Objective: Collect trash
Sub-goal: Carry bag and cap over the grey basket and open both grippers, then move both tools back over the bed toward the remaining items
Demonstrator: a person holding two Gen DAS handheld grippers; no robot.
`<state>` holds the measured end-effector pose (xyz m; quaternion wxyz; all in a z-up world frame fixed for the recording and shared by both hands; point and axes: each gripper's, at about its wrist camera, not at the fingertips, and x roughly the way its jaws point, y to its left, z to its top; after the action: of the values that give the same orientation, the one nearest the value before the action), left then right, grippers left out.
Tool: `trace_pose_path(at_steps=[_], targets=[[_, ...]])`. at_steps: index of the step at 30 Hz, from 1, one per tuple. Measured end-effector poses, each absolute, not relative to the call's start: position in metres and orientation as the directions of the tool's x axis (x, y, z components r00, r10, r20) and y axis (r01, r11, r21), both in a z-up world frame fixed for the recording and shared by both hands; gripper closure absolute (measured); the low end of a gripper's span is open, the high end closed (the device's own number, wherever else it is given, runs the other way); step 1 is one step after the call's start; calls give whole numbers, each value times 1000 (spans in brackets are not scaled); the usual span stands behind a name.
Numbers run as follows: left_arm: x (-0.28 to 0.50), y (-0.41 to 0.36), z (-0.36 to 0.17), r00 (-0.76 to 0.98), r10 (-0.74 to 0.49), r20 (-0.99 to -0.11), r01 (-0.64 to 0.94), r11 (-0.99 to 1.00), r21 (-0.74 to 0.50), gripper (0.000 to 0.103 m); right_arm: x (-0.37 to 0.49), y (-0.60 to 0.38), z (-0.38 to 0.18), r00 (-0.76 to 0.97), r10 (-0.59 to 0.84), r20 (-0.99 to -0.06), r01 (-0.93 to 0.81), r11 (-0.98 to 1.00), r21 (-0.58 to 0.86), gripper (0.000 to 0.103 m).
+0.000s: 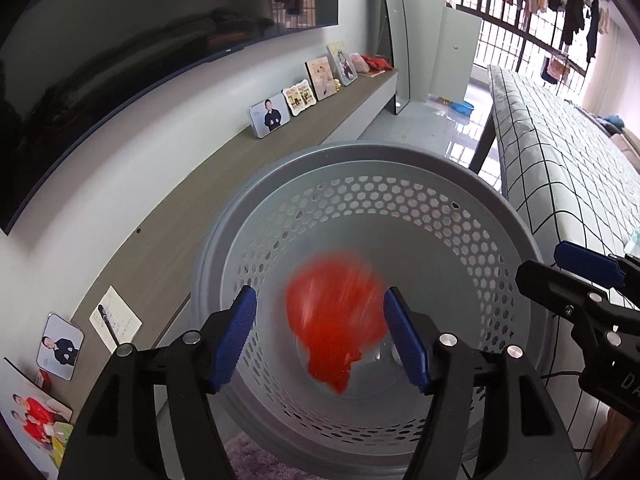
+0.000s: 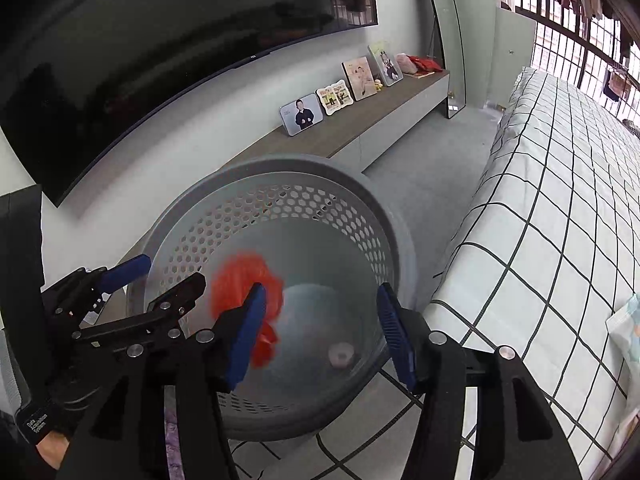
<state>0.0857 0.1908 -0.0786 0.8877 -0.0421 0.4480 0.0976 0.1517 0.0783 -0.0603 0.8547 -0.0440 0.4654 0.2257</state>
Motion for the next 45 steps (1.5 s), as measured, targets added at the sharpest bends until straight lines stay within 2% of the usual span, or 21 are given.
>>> trace_pose_path(at_steps=[27, 45], targets=[[84, 196, -80, 573, 156, -804, -230, 973, 26, 38, 154, 76, -57, 465, 341, -817, -424, 896, 133, 48], [82, 198, -81, 577, 156, -802, -244, 970, 14, 25, 154, 76, -60, 468, 344, -814, -422, 897, 136, 46]])
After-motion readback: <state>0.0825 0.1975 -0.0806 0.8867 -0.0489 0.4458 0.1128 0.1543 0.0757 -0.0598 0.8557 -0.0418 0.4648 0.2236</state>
